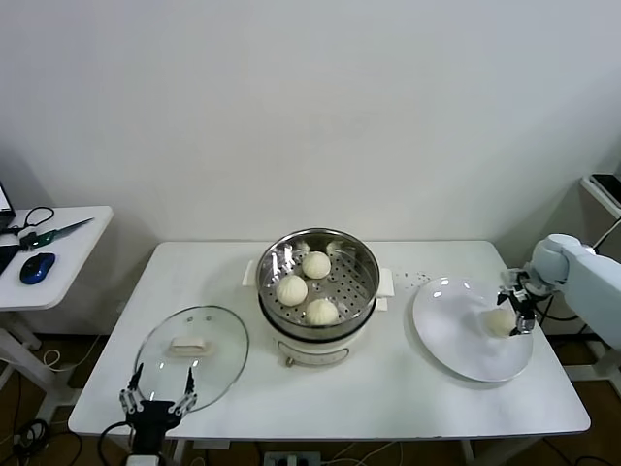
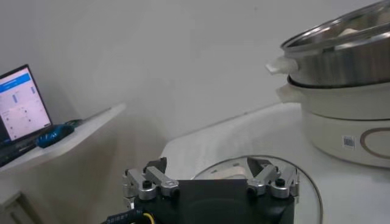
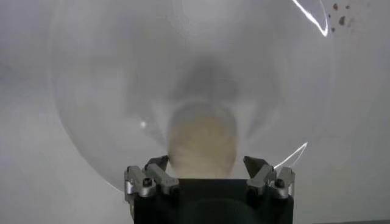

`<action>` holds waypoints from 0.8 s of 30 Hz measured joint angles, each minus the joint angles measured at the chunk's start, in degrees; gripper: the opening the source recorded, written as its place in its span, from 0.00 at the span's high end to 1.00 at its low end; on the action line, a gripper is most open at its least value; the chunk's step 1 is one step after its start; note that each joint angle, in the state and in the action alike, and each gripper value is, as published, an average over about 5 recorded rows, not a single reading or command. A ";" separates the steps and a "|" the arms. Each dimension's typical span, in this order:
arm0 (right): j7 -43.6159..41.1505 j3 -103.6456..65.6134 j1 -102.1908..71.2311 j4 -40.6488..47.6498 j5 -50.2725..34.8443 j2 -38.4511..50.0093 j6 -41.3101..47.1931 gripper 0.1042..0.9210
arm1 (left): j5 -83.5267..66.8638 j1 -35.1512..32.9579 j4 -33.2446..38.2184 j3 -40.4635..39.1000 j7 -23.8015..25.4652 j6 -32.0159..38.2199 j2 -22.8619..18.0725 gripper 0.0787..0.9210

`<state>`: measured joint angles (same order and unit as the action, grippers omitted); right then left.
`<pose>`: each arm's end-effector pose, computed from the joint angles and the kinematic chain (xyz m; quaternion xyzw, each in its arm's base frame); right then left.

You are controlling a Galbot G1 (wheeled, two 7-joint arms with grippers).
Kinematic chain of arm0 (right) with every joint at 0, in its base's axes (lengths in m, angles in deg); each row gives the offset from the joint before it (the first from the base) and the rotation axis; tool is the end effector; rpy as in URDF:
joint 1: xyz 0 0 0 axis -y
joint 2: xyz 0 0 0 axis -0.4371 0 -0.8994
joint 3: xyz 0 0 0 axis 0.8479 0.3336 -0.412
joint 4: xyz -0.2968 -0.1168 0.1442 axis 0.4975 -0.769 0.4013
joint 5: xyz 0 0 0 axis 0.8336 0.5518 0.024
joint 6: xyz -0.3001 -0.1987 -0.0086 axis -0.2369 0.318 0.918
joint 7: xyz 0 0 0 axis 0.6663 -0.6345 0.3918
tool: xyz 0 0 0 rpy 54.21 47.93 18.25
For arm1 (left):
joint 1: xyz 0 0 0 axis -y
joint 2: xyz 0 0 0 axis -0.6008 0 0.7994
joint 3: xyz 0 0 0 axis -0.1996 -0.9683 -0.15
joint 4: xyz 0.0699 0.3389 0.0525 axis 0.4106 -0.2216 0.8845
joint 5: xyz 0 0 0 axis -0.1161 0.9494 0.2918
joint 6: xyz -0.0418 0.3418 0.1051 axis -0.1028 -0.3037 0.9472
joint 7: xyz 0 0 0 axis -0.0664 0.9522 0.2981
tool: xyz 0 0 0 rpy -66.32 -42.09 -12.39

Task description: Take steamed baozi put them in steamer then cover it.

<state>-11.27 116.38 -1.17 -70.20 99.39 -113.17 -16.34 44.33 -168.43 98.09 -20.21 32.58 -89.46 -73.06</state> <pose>0.5454 -0.2932 -0.2369 0.4486 -0.5136 0.5481 0.4843 0.1176 0.0475 -0.3428 0.0702 -0.9725 -0.1790 0.1317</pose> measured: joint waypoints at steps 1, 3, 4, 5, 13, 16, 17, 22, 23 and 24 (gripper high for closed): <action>-0.09 -0.06 0.00 0.44 0.08 -0.29 -0.12 0.12 | 0.04 0.11 -0.09 -0.05 0.00 -0.03 -0.02 0.12; -0.30 -0.02 0.05 1.26 0.18 -0.82 -0.33 0.12 | 0.13 0.32 -0.32 -0.14 -0.01 -0.06 -0.03 0.12; -0.41 0.04 0.08 1.62 0.22 -1.05 -0.42 0.12 | 0.17 0.40 -0.45 -0.16 -0.01 -0.06 -0.03 0.12; -0.52 0.13 0.11 1.94 0.26 -1.26 -0.50 0.12 | 0.19 0.47 -0.57 -0.18 -0.01 -0.06 -0.03 0.12; -1.28 0.63 0.07 3.56 0.09 -2.58 -0.79 0.14 | 0.19 1.06 -1.35 -0.12 -0.02 -0.13 -0.01 0.12; -1.50 0.81 0.06 3.92 -0.17 -2.86 -0.91 0.18 | 0.19 1.27 -1.49 -0.13 -0.03 -0.20 0.00 0.12; -1.55 0.87 0.08 4.04 -0.28 -2.93 -1.00 0.19 | 0.20 1.33 -1.52 -0.14 -0.04 -0.23 0.01 0.12; -1.76 1.23 0.32 4.35 -0.87 -3.01 -1.39 0.25 | 0.24 1.43 -1.65 -0.25 -0.06 -0.33 0.05 0.12; -1.81 1.26 0.39 4.36 -0.98 -3.01 -1.43 0.26 | 0.26 1.41 -1.66 -0.28 -0.07 -0.33 0.07 0.12; -1.88 1.30 0.49 4.35 -1.11 -2.98 -1.46 0.27 | 0.28 1.38 -1.66 -0.31 -0.07 -0.34 0.09 0.12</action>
<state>-13.15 117.68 -0.68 -65.85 98.27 -116.16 -17.80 44.61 -167.05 96.43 -20.52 32.50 -89.80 -72.97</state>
